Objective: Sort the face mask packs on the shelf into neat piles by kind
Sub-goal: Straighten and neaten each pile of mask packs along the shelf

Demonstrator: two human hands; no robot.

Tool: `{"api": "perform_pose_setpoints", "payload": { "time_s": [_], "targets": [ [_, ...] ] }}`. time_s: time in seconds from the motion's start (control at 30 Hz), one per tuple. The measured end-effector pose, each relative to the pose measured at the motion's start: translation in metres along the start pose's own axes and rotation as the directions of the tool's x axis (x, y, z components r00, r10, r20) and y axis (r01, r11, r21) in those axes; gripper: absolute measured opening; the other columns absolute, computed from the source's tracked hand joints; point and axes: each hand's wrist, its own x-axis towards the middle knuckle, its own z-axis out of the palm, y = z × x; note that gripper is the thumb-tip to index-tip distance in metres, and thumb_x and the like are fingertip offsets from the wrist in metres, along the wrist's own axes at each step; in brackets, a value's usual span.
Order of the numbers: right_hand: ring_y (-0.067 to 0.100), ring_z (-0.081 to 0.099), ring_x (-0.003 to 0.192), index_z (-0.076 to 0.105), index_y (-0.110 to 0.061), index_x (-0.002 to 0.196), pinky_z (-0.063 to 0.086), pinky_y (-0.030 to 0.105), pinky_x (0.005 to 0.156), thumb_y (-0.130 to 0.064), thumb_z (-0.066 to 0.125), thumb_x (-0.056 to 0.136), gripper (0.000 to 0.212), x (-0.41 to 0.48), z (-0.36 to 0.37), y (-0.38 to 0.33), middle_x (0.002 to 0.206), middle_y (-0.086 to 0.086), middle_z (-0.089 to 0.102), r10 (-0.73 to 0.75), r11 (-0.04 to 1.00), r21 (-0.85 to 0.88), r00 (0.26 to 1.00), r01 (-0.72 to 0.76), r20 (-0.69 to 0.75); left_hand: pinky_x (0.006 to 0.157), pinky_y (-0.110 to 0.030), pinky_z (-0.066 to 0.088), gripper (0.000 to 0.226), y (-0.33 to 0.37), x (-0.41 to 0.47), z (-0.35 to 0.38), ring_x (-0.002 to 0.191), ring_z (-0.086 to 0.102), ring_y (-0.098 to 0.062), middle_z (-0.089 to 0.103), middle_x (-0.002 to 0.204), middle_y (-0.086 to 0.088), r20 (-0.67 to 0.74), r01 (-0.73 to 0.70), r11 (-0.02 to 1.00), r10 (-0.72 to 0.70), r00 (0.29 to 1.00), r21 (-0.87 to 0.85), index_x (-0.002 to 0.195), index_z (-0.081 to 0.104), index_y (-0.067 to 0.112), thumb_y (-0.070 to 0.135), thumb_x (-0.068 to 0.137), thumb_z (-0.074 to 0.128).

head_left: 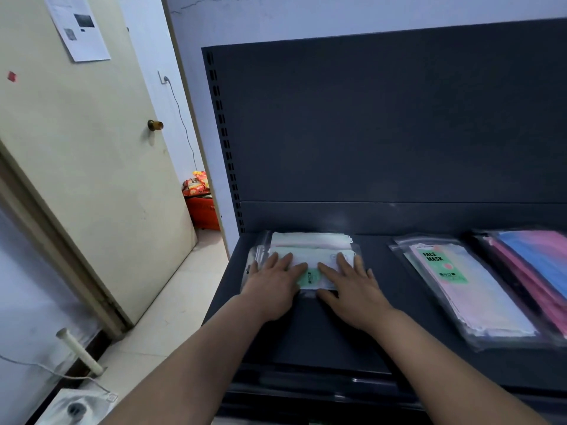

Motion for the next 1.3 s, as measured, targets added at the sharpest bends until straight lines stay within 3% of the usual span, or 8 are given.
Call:
{"api": "perform_pose_setpoints", "payload": {
  "time_s": [0.23, 0.43, 0.67, 0.9, 1.03, 1.1, 1.2, 1.3],
  "targets": [
    [0.027, -0.002, 0.148, 0.027, -0.029, 0.147, 0.004, 0.047, 0.119, -0.036, 0.041, 0.096, 0.053, -0.039, -0.027, 0.037, 0.161, 0.002, 0.009, 0.127, 0.989, -0.042, 0.956, -0.143, -0.266, 0.118, -0.052, 0.016, 0.058, 0.026, 0.008, -0.011, 0.149, 0.008, -0.028, 0.008, 0.162, -0.004, -0.105, 0.007, 1.0, -0.009, 0.994, -0.02, 0.152, 0.017, 0.024, 0.02, 0.098, 0.04],
    [0.034, 0.013, 0.146, 0.027, -0.017, 0.147, 0.017, 0.043, 0.118, -0.019, 0.043, 0.091, 0.058, -0.099, -0.046, 0.116, 0.155, 0.01, 0.024, 0.398, 0.909, -0.005, 0.869, -0.418, -0.294, 0.116, -0.041, 0.025, 0.057, 0.126, 0.044, -0.014, 0.145, 0.023, -0.021, 0.025, 0.158, 0.002, -0.226, -0.355, 0.934, 0.351, 0.909, 0.024, 0.149, 0.028, 0.025, 0.02, 0.096, 0.047],
    [0.022, 0.052, 0.123, 0.049, -0.013, 0.13, 0.039, 0.03, 0.103, -0.001, 0.044, 0.086, 0.046, -0.138, -0.054, 0.158, 0.135, 0.006, 0.051, 0.307, 0.92, 0.309, 0.934, -0.242, -0.181, 0.119, -0.046, 0.012, 0.07, 0.202, 0.07, -0.014, 0.15, 0.003, -0.019, 0.01, 0.162, 0.005, -0.115, -0.495, 0.839, 0.528, 0.842, 0.227, 0.152, 0.017, 0.029, 0.003, 0.091, 0.039],
    [0.028, 0.06, 0.105, 0.055, -0.01, 0.124, 0.046, 0.031, 0.087, 0.002, 0.044, 0.089, 0.039, -0.137, -0.07, 0.167, 0.115, 0.012, 0.061, 0.339, 0.891, 0.422, 0.865, -0.168, -0.37, 0.119, -0.041, 0.019, 0.059, 0.182, 0.056, -0.035, 0.138, 0.041, -0.014, 0.046, 0.148, 0.006, -0.218, -0.549, 0.766, 0.629, 0.746, 0.334, 0.143, 0.044, 0.025, 0.006, 0.087, 0.035],
    [0.028, 0.056, 0.118, 0.048, -0.011, 0.135, 0.045, 0.033, 0.093, 0.005, 0.045, 0.087, 0.051, -0.122, -0.073, 0.16, 0.132, 0.012, 0.056, 0.332, 0.914, 0.346, 0.878, -0.21, -0.345, 0.093, -0.038, 0.053, 0.049, 0.146, 0.038, -0.053, 0.105, 0.068, -0.019, 0.071, 0.114, 0.0, -0.526, -0.352, 0.866, 0.497, 0.69, 0.356, 0.114, 0.069, 0.017, 0.013, 0.069, 0.049],
    [0.03, 0.04, 0.133, 0.042, -0.01, 0.138, 0.034, 0.035, 0.108, -0.023, 0.048, 0.094, 0.046, -0.11, -0.067, 0.153, 0.14, 0.013, 0.047, 0.275, 0.954, 0.201, 0.913, -0.221, -0.301, 0.081, -0.032, 0.053, 0.046, 0.13, 0.023, -0.057, 0.09, 0.071, -0.019, 0.075, 0.102, 0.002, -0.589, -0.17, 0.927, 0.345, 0.731, 0.333, 0.108, 0.072, 0.018, 0.007, 0.066, 0.056],
    [0.04, 0.017, 0.142, 0.027, -0.01, 0.146, 0.021, 0.044, 0.114, -0.068, 0.045, 0.084, 0.087, -0.094, -0.06, 0.142, 0.15, 0.02, 0.029, 0.295, 0.951, -0.037, 0.94, -0.306, -0.172, 0.071, -0.034, 0.054, 0.062, 0.11, -0.001, -0.05, 0.073, 0.07, -0.024, 0.076, 0.091, 0.0, -0.617, 0.061, 0.946, 0.157, 0.771, 0.317, 0.105, 0.073, 0.015, -0.003, 0.046, 0.078],
    [0.037, 0.031, 0.136, 0.025, -0.008, 0.145, 0.032, 0.043, 0.106, -0.067, 0.054, 0.078, 0.094, -0.085, -0.059, 0.132, 0.144, 0.021, 0.038, 0.338, 0.927, -0.12, 0.931, -0.354, -0.139, 0.071, -0.037, 0.053, 0.058, 0.095, -0.025, -0.044, 0.082, 0.071, -0.028, 0.075, 0.101, -0.005, -0.673, 0.209, 0.926, 0.061, 0.737, 0.313, 0.112, 0.071, 0.009, -0.001, 0.055, 0.07]
  ]
}}
